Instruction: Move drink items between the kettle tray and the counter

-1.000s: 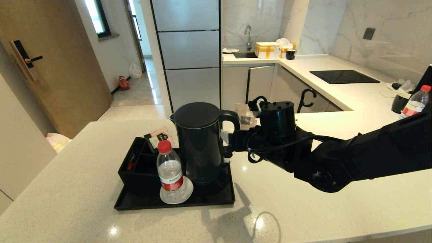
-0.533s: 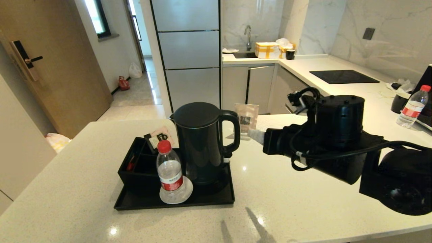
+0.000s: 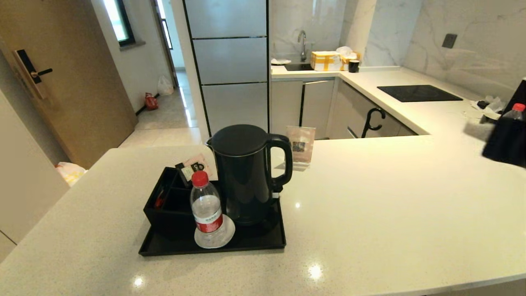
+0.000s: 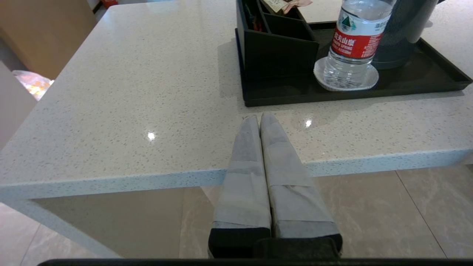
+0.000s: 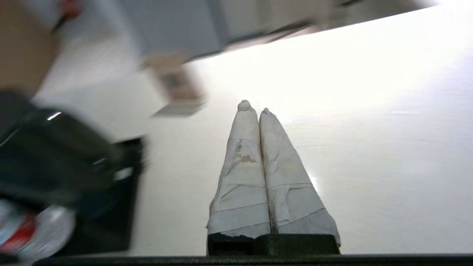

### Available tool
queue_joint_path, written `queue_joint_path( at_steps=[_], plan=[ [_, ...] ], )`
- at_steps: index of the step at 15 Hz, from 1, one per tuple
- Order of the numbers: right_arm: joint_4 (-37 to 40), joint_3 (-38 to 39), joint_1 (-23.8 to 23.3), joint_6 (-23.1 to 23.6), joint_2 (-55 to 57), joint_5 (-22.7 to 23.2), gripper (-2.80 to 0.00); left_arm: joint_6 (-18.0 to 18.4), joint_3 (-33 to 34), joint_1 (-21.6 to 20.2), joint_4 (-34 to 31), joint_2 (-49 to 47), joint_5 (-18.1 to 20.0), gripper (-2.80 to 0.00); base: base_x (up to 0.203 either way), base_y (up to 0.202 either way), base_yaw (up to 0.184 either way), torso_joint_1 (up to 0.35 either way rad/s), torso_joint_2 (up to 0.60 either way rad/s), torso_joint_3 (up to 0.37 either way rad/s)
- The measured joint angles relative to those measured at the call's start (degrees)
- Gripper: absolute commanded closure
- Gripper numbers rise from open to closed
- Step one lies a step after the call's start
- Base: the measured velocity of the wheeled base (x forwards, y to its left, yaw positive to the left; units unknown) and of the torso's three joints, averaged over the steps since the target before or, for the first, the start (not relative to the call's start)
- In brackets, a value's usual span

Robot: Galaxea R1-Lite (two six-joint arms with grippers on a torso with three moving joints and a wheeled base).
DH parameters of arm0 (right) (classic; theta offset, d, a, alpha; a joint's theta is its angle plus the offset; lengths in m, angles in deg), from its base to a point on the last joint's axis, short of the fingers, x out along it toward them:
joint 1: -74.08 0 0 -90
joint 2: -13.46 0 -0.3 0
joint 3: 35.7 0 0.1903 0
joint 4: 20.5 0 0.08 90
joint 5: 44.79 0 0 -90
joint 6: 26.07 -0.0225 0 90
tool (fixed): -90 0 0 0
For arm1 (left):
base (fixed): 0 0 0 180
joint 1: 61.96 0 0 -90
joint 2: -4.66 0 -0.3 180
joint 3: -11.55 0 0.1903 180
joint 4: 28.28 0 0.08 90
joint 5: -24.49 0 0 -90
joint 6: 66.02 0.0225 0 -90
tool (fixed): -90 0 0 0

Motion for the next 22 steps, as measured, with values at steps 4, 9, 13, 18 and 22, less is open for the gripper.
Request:
queue_joint_path(
  at_steps=[4,9,13,18,22],
  plan=[
    [21.8,0.2,-8.7,2.6,-25.4,-7.3,0.00,0.0,0.0,-0.1,0.0,0.0,0.0,0.00,0.000,0.000,0.000,0.000,0.00,0.000],
    [47.8,3.0,-16.2,4.5,-54.4,-4.0,0.00,0.0,0.0,-0.1,0.0,0.0,0.0,0.00,0.000,0.000,0.000,0.000,0.00,0.000],
    [36.9,17.4,-17.8,5.2,-64.0,8.0,0.00,0.0,0.0,0.0,0.0,0.0,0.0,0.00,0.000,0.000,0.000,0.000,0.00,0.000],
    [8.3,44.7,-18.2,12.6,-66.0,15.4,0.00,0.0,0.0,0.0,0.0,0.0,0.0,0.00,0.000,0.000,0.000,0.000,0.00,0.000],
    [8.7,47.7,-18.2,13.9,-66.2,17.6,0.00,0.0,0.1,-0.1,0.0,0.0,0.0,0.00,0.000,0.000,0.000,0.000,0.00,0.000]
  ],
)
